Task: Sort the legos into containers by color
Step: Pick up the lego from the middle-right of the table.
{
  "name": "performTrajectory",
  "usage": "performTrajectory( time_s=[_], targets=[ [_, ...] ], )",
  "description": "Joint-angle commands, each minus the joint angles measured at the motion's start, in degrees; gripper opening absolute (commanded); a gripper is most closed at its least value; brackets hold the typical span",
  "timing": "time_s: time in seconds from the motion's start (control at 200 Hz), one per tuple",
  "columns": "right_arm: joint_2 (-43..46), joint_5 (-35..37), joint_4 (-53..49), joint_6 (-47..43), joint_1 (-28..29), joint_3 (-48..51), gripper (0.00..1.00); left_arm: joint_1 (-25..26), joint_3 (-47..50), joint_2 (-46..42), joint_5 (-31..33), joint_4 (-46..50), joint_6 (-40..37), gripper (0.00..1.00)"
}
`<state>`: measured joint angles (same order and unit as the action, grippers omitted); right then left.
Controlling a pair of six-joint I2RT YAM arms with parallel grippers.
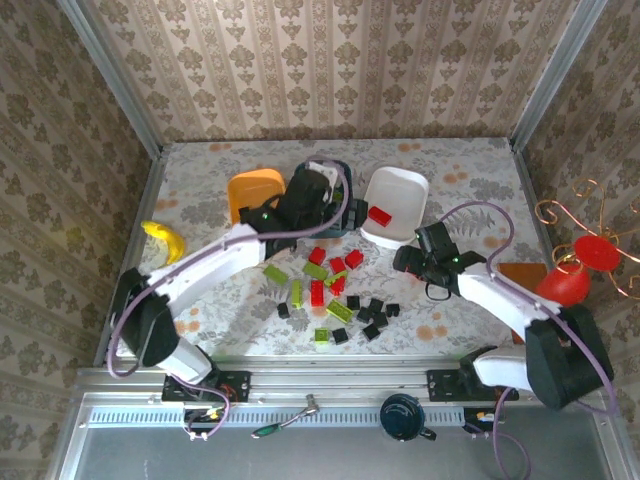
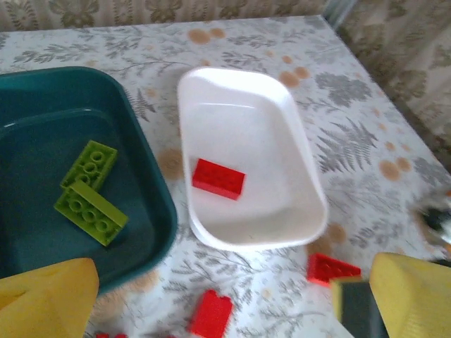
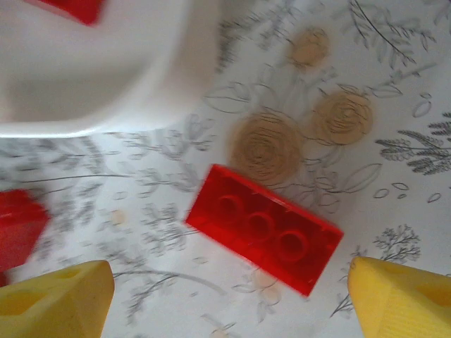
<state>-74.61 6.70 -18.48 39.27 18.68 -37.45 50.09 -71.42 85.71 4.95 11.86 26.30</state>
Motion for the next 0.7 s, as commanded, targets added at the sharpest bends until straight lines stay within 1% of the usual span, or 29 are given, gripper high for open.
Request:
performTrajectory(
  time_s=[0.0,0.07,0.185,0.215,0.29,0.425,0.49,0.62,0.645,0.695],
  targets=[
    [-4.7,2.3,-1.1,2.4,-1.1,-2.9,0.88,3.4,8.4,-4.3,5.8,-3.0,1.0,1.00],
    [-7.5,2.9,0.2,4.0,-1.1,-3.2,0.88,6.8,13.2,-8.2,9.8,-3.6,0.5,1.00],
    [-7.9,2.9,4.3,5.9,-1.0,-2.3,0.89,12.3,19.4,-13.9,15.5,-4.0,-0.1,1.00],
    [-7.9,2.9,4.8,6.1,-0.9,-2.2,0.91,13.4,20.7,-15.2,16.5,-4.1,0.2,1.00],
    [-8.5,3.6,4.4,6.3,-1.0,-2.8,0.92,15.0,24.4,-18.4,18.1,-4.3,1.8,1.00],
    [-11.2,4.4,2.6,6.4,-1.0,-4.1,0.90,16.2,29.8,-23.8,20.6,-4.1,4.5,1.00],
    [-12.5,3.8,2.4,5.8,-1.0,-4.4,0.85,16.2,31.7,-26.0,21.2,-3.8,5.6,1.00],
    [-11.7,3.4,2.5,4.2,0.0,-3.6,0.71,16.2,33.6,-28.7,22.4,-2.0,7.3,1.00],
    [-11.3,3.2,2.7,4.0,0.1,-3.4,0.68,16.2,33.8,-29.1,22.5,-1.7,7.5,1.00],
    [-10.5,2.8,3.1,3.6,0.1,-2.7,0.57,16.2,34.0,-29.6,22.7,-1.3,7.7,1.00]
  ],
)
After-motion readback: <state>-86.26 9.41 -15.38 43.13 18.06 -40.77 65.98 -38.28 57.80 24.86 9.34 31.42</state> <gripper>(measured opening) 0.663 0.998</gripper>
